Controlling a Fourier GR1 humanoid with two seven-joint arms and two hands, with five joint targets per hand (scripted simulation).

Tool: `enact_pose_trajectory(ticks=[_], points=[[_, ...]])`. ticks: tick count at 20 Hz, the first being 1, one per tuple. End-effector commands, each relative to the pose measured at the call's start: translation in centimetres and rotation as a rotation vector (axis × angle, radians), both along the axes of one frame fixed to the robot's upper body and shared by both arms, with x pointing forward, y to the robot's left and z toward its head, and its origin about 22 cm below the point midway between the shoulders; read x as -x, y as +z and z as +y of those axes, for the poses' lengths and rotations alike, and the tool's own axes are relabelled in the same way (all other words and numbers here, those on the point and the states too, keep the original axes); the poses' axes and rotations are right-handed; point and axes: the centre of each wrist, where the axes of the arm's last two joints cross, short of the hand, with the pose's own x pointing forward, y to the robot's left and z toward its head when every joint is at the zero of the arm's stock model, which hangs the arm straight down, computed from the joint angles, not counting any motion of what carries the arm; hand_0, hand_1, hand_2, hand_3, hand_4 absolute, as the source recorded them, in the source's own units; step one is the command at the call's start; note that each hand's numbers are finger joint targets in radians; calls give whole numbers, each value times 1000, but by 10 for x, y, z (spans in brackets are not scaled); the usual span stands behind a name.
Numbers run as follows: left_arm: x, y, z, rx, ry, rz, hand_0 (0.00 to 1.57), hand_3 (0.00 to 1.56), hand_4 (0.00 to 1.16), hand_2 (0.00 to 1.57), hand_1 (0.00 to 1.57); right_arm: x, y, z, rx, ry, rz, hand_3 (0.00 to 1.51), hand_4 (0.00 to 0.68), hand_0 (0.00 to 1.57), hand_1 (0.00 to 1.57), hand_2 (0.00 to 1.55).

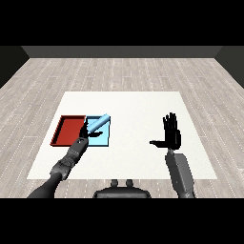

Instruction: Pick the blue can and put it in the blue box

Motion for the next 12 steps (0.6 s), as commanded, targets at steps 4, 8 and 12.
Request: enact_pose_trajectory(ticks=[4,8,12], points=[[-12,27,1,45,-59,-500,0,0,0,0,0,9,-4,3,-13,4,1,0,0,0,0,0],[0,26,-22,147,-234,-687,0,0,0,0,0,0,-1,-2,50,-3,13,0,0,0,0,0],[20,28,-23,260,-347,-803,0,0,0,0,0,15,-3,4,53,24,34,0,0,0,0,0]])
